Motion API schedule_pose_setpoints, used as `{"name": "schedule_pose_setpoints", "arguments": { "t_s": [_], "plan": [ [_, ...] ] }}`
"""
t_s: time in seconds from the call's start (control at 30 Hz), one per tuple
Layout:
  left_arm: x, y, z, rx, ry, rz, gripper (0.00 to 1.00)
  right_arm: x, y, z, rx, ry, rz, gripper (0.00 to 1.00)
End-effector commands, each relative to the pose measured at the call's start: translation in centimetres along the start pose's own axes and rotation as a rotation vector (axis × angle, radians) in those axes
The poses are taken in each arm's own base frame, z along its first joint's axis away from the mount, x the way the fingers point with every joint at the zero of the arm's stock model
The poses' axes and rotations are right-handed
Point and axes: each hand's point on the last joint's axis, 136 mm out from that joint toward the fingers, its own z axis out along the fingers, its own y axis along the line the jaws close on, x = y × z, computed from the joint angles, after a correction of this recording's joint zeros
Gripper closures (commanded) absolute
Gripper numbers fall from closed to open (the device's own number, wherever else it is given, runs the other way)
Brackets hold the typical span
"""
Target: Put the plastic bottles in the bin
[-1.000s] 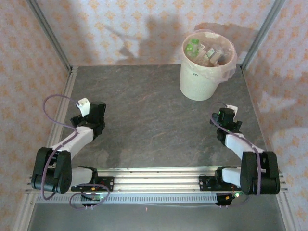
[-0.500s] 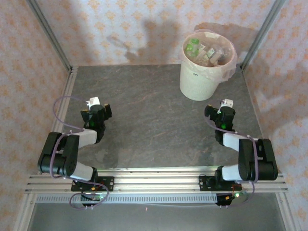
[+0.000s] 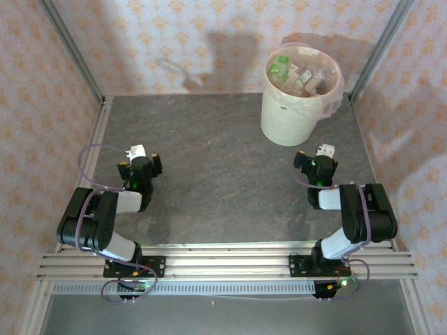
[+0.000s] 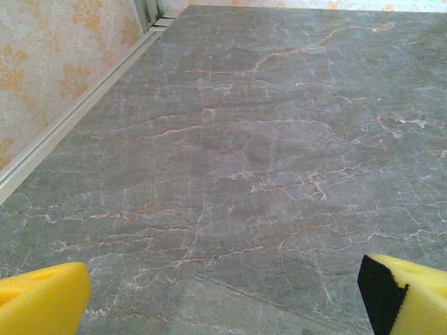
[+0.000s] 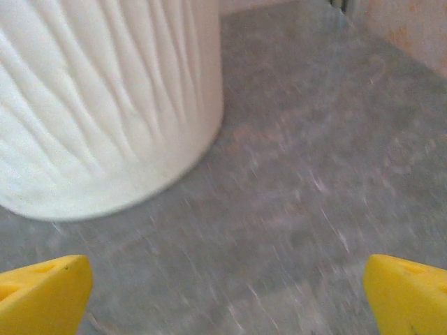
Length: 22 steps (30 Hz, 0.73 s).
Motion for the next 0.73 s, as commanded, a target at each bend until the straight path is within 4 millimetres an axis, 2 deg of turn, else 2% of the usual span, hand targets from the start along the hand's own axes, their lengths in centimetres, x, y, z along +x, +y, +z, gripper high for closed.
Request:
{"name": "schedule_pose_setpoints", "arguments": {
  "t_s": [0.0,0.7],
  "plan": [
    [-2.01,-0.02,-0.05,-0.018,-0.063,-0.013,0.00,0.19,0.66,0.22,-0.038,0.037,-0.031,0.01],
    [-2.01,-0.03,-0.06,-0.019,-0.063,-0.012,0.00,0.13,0.52,0.12,-0.051,0.035,-0.018,0.01]
  ]
}}
